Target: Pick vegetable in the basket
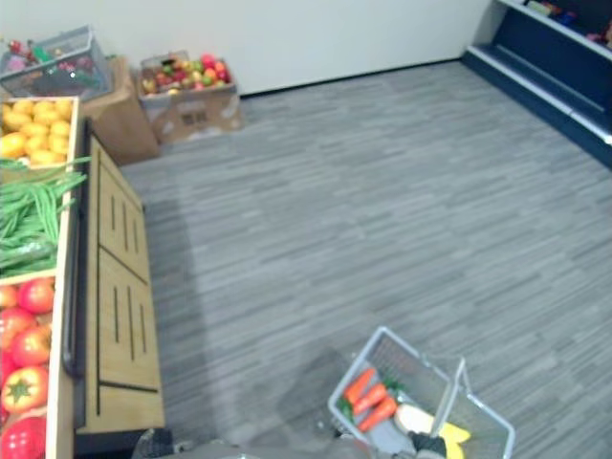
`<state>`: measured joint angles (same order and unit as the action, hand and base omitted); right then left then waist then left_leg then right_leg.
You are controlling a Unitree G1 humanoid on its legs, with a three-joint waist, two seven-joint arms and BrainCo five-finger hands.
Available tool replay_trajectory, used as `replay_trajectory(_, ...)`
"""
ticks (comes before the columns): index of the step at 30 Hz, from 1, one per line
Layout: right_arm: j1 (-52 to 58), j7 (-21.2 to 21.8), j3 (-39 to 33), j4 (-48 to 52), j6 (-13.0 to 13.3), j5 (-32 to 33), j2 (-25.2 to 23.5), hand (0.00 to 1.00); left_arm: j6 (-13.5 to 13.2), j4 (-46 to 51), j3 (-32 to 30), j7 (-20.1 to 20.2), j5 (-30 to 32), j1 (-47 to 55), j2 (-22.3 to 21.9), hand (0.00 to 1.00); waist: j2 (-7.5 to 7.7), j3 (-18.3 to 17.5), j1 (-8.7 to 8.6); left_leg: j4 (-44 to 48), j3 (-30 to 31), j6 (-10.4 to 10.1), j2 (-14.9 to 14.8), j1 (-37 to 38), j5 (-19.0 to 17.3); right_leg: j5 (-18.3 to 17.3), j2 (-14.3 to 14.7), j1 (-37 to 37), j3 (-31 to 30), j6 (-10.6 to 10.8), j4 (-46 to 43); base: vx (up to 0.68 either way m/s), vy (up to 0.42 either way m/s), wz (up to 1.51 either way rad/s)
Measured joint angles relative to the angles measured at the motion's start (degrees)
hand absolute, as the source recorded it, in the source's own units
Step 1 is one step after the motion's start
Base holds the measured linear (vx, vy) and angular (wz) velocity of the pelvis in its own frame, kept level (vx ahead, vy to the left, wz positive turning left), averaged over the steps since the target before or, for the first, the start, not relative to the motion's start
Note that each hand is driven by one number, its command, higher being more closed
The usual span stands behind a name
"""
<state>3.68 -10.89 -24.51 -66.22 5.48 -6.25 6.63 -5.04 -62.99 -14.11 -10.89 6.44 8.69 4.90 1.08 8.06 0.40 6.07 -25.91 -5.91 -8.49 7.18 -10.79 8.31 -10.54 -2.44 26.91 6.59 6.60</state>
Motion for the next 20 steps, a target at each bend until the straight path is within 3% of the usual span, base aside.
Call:
replay_trajectory(11, 1.14, 1.49, -0.77, -0.04, 0.08, -0.53, 0.06, 1.0, -0.04, -3.03, 0.65, 2.36, -6.09, -0.12, -0.08, 0.0, -0.64, -1.88, -0.15, -0.04, 2.71, 0.09, 0.87, 0.98, 0.06, 0.0, -0.9, -2.48, 2.35, 0.01, 0.0, -0.02, 0.002, 0.1)
replay_trajectory(20, 1.52, 1.51, 0.33, -0.21, 0.02, -0.51, 0.07, 1.0, -0.06, -3.25, 1.54, 2.39, -6.33, 0.04, 0.12, 0.0, -0.65, -2.86, 0.02, -0.25, 3.15, 0.25, 1.12, 0.9, 0.17, -0.01, -1.01, -2.6, 2.75, 0.08, 0.0, -0.01, 0.003, 0.04)
